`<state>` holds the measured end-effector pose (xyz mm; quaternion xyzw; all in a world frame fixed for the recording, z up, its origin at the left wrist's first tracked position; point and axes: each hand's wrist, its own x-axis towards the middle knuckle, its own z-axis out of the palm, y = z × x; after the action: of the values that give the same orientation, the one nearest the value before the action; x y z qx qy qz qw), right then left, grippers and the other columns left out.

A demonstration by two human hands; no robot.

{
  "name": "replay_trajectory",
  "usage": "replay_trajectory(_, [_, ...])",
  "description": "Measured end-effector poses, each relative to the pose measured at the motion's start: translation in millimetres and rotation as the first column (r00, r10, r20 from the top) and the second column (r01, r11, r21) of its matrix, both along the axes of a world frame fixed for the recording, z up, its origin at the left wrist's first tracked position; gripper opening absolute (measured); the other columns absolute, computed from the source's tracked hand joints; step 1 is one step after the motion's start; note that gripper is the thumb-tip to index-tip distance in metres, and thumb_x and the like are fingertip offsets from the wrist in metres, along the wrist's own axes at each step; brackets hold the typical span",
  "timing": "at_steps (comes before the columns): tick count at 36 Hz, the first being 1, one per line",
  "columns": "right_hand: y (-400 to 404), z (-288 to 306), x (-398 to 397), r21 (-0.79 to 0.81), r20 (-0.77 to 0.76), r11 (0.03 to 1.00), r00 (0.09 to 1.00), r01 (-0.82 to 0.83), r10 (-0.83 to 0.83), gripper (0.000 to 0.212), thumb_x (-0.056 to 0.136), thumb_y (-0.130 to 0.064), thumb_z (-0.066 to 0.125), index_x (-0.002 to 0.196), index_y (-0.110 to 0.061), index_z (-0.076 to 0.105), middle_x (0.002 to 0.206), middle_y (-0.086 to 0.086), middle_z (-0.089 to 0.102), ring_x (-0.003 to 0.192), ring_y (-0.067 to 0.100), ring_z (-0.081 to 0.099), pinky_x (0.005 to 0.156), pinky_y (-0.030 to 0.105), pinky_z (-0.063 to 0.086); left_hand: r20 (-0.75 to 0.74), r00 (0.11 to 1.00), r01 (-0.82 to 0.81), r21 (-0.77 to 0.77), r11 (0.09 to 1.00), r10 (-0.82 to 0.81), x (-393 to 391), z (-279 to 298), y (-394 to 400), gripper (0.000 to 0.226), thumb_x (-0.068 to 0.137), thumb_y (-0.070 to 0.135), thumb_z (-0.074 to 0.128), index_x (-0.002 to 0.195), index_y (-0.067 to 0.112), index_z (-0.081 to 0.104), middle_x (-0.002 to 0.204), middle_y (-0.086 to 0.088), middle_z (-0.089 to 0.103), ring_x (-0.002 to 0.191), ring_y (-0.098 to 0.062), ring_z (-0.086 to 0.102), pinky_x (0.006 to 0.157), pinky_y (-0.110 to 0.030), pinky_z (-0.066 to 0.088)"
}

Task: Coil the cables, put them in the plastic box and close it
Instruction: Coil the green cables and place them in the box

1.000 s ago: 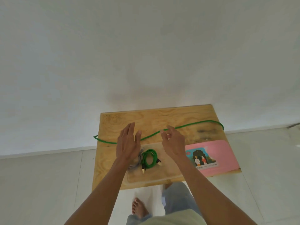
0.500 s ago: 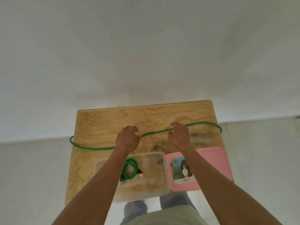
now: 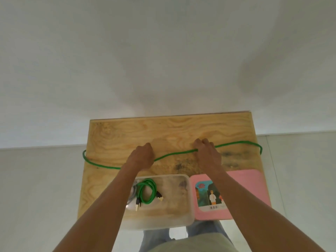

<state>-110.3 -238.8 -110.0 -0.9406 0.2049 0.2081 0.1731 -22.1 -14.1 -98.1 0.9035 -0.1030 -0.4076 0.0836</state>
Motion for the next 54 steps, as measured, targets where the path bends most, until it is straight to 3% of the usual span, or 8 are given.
replay_trajectory(5, [14,11,-6,-0.007,0.037,1.0,0.999,-0.011,0.012,0.023,0.099,-0.012,0.051,0.12,-0.017,0.058,0.12,0.007,0.047,0.115,0.028,0.045,0.071,0.038,0.045,-0.049,0.997,0.047,-0.076,0.996,-0.051,1,21,26,0.039,0.1,0.047,0.051,0.111,0.012,0.066,0.106,-0.009,0.061,0.105,-0.03,0.057,0.077,-0.035,0.043])
replay_trajectory(15, [91,79,18,0.02,0.456,0.997,0.887,0.068,-0.07,0.015,0.103,-0.023,0.048,0.114,-0.017,0.055,0.113,0.003,0.055,0.112,0.027,0.046,0.068,0.039,0.047,0.352,0.923,-0.079,-0.213,0.974,0.152,16,96,92,0.035,0.097,0.042,0.055,0.096,0.015,0.076,0.1,-0.01,0.07,0.096,-0.031,0.063,0.08,-0.041,0.055])
replay_trajectory(27, [141,158,40,0.374,0.721,0.926,0.644,-0.052,-0.255,0.016,0.101,-0.012,0.051,0.113,-0.014,0.062,0.105,0.003,0.066,0.096,0.017,0.06,0.074,0.018,0.043,0.456,0.701,-0.135,-0.671,0.729,0.549,7,168,147,0.03,0.098,0.036,0.058,0.087,0.015,0.074,0.066,-0.004,0.066,0.059,-0.012,0.056,0.057,-0.019,0.039])
replay_trajectory(30, [147,175,42,0.425,0.709,0.899,0.657,-0.108,-0.256,0.016,0.1,-0.011,0.054,0.11,-0.014,0.065,0.101,-0.002,0.067,0.095,0.012,0.061,0.072,0.004,0.038,0.457,0.677,-0.109,-0.714,0.692,0.578,3,172,164,0.024,0.098,0.034,0.06,0.086,0.017,0.073,0.062,-0.006,0.064,0.054,-0.014,0.05,0.057,-0.021,0.04])
replay_trajectory(37, [170,162,39,0.435,0.484,0.885,0.872,-0.165,-0.075,0.022,0.099,-0.016,0.056,0.12,-0.019,0.061,0.125,0.003,0.061,0.116,0.022,0.057,0.089,0.026,0.043,0.525,0.779,-0.068,-0.476,0.877,0.345,7,150,208,0.024,0.096,0.031,0.062,0.093,0.014,0.079,0.085,-0.004,0.074,0.08,-0.022,0.064,0.072,-0.03,0.045])
replay_trajectory(44, [185,152,38,0.425,0.404,0.877,0.914,-0.221,0.035,0.043,0.1,-0.017,0.056,0.141,-0.027,0.048,0.145,0.005,0.051,0.131,0.019,0.052,0.093,0.028,0.048,0.71,0.594,-0.001,-0.469,0.883,0.378,15,179,219,0.024,0.096,0.035,0.062,0.094,0.017,0.077,0.077,-0.004,0.064,0.074,-0.026,0.059,0.066,-0.034,0.045])
replay_trajectory(50, [196,176,49,0.389,0.492,0.894,0.871,-0.222,0.002,0.067,0.099,-0.019,0.057,0.156,-0.019,0.022,0.153,0.007,0.03,0.137,0.024,0.042,0.114,0.038,0.037,0.747,0.471,0.032,-0.545,0.838,0.468,22,234,185,0.028,0.097,0.041,0.059,0.092,0.02,0.076,0.077,0.0,0.069,0.075,-0.024,0.061,0.064,-0.033,0.047])
replay_trajectory(54, [208,202,48,0.42,0.574,0.875,0.817,-0.242,-0.05,0.087,0.091,-0.027,0.068,0.157,-0.026,0.013,0.152,0.002,0.028,0.124,0.02,0.052,0.099,0.03,0.043,0.53,0.523,-0.016,-0.776,0.63,0.667,21,270,155,0.037,0.096,0.039,0.061,0.083,0.007,0.074,0.066,-0.009,0.068,0.065,-0.028,0.061,0.065,-0.036,0.049])
